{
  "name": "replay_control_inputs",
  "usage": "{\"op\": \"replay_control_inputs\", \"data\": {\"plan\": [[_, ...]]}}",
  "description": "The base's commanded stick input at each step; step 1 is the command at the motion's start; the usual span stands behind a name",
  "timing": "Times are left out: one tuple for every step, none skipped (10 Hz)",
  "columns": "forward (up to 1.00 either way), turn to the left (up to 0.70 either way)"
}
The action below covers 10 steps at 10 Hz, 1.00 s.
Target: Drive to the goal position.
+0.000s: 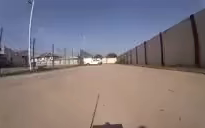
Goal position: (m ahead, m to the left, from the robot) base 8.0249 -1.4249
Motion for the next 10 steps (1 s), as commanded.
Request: {"op": "replay_control_inputs", "data": {"plan": [[1.0,0.0],[1.0,0.0],[1.0,0.0],[1.0,0.0],[1.0,0.0],[1.0,0.0],[1.0,0.0],[1.0,0.0],[1.0,0.0],[1.0,0.0]]}}
